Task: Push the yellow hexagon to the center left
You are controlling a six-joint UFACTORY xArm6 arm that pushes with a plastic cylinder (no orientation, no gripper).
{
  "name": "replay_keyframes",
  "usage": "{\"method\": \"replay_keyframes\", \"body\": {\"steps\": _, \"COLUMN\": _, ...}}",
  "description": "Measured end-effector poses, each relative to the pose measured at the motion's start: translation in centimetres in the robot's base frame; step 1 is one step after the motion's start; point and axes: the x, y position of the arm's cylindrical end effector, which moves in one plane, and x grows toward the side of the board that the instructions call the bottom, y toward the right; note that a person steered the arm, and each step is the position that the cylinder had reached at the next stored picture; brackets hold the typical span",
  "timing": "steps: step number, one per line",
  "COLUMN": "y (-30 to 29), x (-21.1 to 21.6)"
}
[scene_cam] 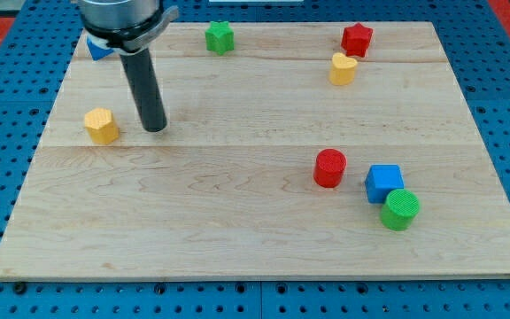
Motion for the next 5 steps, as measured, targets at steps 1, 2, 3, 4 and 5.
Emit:
{"method": "replay_keyframes", "body": {"steps": 1, "y": -3.3, "x": 0.0}}
{"method": "replay_keyframes", "body": {"steps": 2, "y": -3.8, "x": 0.0}}
{"method": "replay_keyframes", "body": {"steps": 3, "y": -2.2, "x": 0.0}}
{"method": "replay_keyframes", "body": {"steps": 4, "y": 8.9, "x": 0.5}}
{"method": "replay_keyframes", "body": {"steps": 5, "y": 15.2, "x": 8.1}}
